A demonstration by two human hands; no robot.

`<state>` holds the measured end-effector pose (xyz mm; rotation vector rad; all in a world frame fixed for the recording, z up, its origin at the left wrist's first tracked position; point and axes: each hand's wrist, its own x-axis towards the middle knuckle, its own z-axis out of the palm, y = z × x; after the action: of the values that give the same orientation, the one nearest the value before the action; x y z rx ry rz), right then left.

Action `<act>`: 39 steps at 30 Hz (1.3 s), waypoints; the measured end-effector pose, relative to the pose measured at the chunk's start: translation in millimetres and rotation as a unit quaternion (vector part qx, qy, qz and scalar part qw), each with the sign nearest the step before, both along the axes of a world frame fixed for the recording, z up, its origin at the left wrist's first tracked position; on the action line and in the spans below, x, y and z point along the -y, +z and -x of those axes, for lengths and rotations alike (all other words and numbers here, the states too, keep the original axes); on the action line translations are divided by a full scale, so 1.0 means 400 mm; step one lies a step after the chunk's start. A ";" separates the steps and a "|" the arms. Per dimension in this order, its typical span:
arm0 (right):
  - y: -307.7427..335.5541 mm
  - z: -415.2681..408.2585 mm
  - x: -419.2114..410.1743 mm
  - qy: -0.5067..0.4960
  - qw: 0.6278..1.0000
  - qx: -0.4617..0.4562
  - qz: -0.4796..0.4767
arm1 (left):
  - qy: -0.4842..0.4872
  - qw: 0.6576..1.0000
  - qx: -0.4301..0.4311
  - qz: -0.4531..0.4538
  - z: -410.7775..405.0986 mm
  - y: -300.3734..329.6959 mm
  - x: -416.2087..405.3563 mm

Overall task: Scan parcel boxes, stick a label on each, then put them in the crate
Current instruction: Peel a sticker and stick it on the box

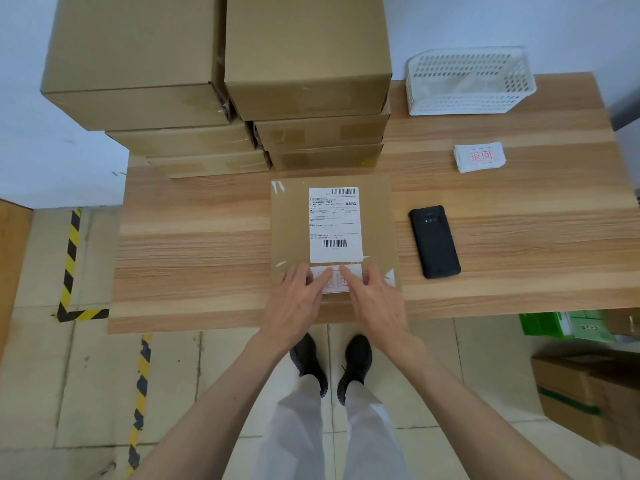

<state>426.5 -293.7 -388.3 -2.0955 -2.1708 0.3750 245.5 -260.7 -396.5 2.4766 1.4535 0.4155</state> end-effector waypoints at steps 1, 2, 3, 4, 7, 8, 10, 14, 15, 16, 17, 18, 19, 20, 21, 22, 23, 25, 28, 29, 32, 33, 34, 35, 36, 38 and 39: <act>0.000 -0.003 0.002 -0.001 1.000 0.003 0.004 | 0.004 1.000 -0.006 -0.002 0.004 -0.001 0.003; -0.002 -0.008 0.005 -0.003 1.000 0.003 0.007 | 0.005 1.000 -0.013 -0.007 0.012 -0.003 0.004; 0.000 -0.014 0.008 -0.009 1.000 0.003 0.010 | 0.006 1.000 -0.019 -0.016 0.022 -0.003 0.005; 0.000 -0.022 0.011 -0.019 1.000 0.003 0.014 | 0.006 0.999 -0.024 -0.024 0.035 -0.004 0.005; 0.001 -0.048 0.022 -0.048 0.999 -0.015 0.000 | 0.021 0.999 -0.026 -0.037 0.062 -0.005 0.009; 0.001 -0.053 0.025 -0.054 0.998 -0.020 -0.004 | 0.031 0.999 -0.022 -0.038 0.065 -0.006 0.011; 0.002 -0.053 0.028 -0.064 0.997 -0.032 -0.007 | 0.052 0.998 -0.010 -0.034 0.058 -0.005 0.015; 0.003 -0.019 0.013 -0.063 0.997 -0.032 -0.031 | 0.076 0.997 0.010 0.004 0.016 -0.003 0.012; 0.000 -0.011 0.009 -0.064 0.997 -0.027 -0.033 | 0.082 0.996 0.015 0.014 0.005 -0.005 0.010; -0.002 -0.006 0.005 -0.067 0.997 -0.024 -0.030 | 0.088 0.996 0.018 0.025 -0.002 -0.005 0.009; -0.004 -0.005 0.002 -0.070 0.997 -0.023 -0.024 | 0.095 0.995 0.020 0.036 -0.005 -0.006 0.007; -0.008 -0.008 0.001 -0.074 0.997 -0.022 -0.019 | 0.101 0.994 0.020 0.046 -0.004 -0.007 0.006; -0.011 -0.014 0.003 -0.079 0.997 -0.024 -0.010 | 0.106 0.993 0.020 0.056 0.000 -0.007 0.005; -0.014 -0.023 0.008 -0.086 0.996 -0.030 -0.001 | 0.114 0.991 0.022 0.068 0.008 -0.006 0.004; -0.015 -0.033 0.012 -0.096 0.995 -0.038 0.007 | 0.125 0.988 0.026 0.082 0.017 -0.003 0.005; -0.015 -0.043 0.016 -0.108 0.993 -0.045 0.013 | 0.139 0.985 0.033 0.097 0.028 0.000 0.006; -0.013 -0.053 0.019 -0.120 0.991 -0.049 0.018 | 0.153 0.981 0.041 0.110 0.040 0.003 0.007; -0.010 -0.069 0.022 -0.140 0.988 -0.057 0.028 | 0.171 0.976 0.051 0.125 0.065 0.005 0.008; -0.010 -0.080 0.022 -0.151 0.985 -0.076 0.036 | 0.179 0.971 0.063 0.144 0.091 0.012 0.005; -0.008 -0.080 0.020 -0.155 0.984 -0.084 0.037 | 0.185 0.968 0.070 0.156 0.094 0.015 0.002; -0.005 -0.081 0.004 -0.187 0.977 -0.101 0.013 | 0.218 0.954 0.097 0.183 0.091 0.023 -0.017; -0.005 -0.085 -0.008 -0.204 0.974 -0.103 0.000 | 0.234 0.947 0.107 0.192 0.089 0.025 -0.028; -0.006 -0.091 -0.022 -0.220 0.970 -0.106 -0.010 | 0.256 0.937 0.121 0.206 0.088 0.022 -0.041; -0.007 -0.097 -0.038 -0.230 0.967 -0.109 -0.013 | 0.280 0.923 0.141 0.224 0.089 0.018 -0.055; -0.005 -0.103 -0.057 -0.236 0.965 -0.111 -0.013 | 0.305 0.905 0.165 0.245 0.090 0.014 -0.071; -0.003 -0.115 -0.091 -0.251 0.959 -0.133 0.016 | 0.340 0.868 0.223 0.286 0.085 0.009 -0.101; -0.003 -0.120 -0.106 -0.266 0.949 -0.163 0.048 | 0.348 0.848 0.255 0.308 0.079 0.009 -0.114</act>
<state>474.4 -251.3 -389.4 -2.3523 -1.3679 0.7108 214.0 -215.3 -392.8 1.1746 1.8126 0.5588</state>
